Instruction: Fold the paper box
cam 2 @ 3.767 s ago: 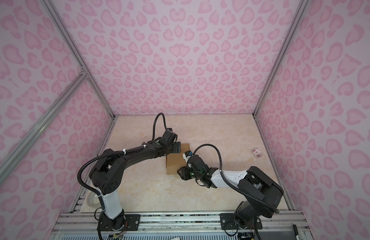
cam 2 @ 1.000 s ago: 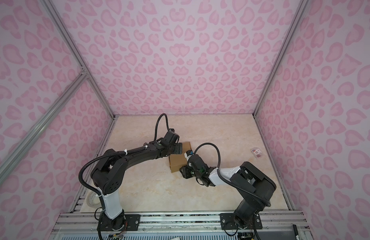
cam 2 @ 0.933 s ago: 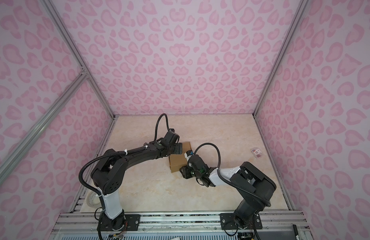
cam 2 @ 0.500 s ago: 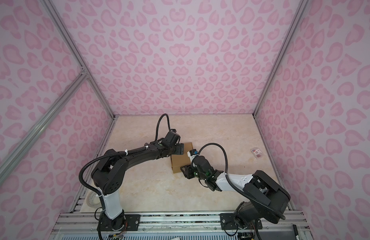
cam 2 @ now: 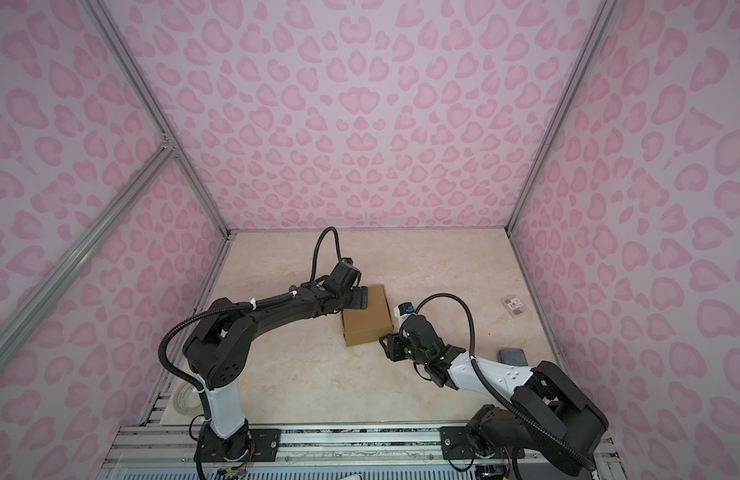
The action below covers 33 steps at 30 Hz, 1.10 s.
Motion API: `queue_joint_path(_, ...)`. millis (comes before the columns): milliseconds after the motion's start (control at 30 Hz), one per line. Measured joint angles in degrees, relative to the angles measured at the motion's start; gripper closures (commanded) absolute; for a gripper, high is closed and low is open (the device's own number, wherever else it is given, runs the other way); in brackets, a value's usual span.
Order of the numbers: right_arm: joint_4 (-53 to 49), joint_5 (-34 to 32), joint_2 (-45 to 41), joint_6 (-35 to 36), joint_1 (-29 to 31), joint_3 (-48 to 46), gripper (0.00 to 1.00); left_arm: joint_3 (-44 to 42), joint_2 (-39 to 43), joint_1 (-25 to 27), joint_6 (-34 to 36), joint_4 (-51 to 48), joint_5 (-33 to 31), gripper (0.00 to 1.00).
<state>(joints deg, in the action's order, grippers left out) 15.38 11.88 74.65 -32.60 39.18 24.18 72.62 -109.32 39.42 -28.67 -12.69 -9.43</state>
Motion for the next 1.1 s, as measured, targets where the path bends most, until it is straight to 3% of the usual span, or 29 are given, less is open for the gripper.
queue_joint_path(800,11.76,5.25,12.15,-1.31,-4.79,1.73,0.49,-0.39,-0.02,0.61,0.24,1.84,2.29,0.14)
queue_joint_path(1100,11.26,2.16,5.01,-2.4,-5.4,-1.33,0.49,-0.2,-0.26,0.81,0.68,2.14,3.02,0.14)
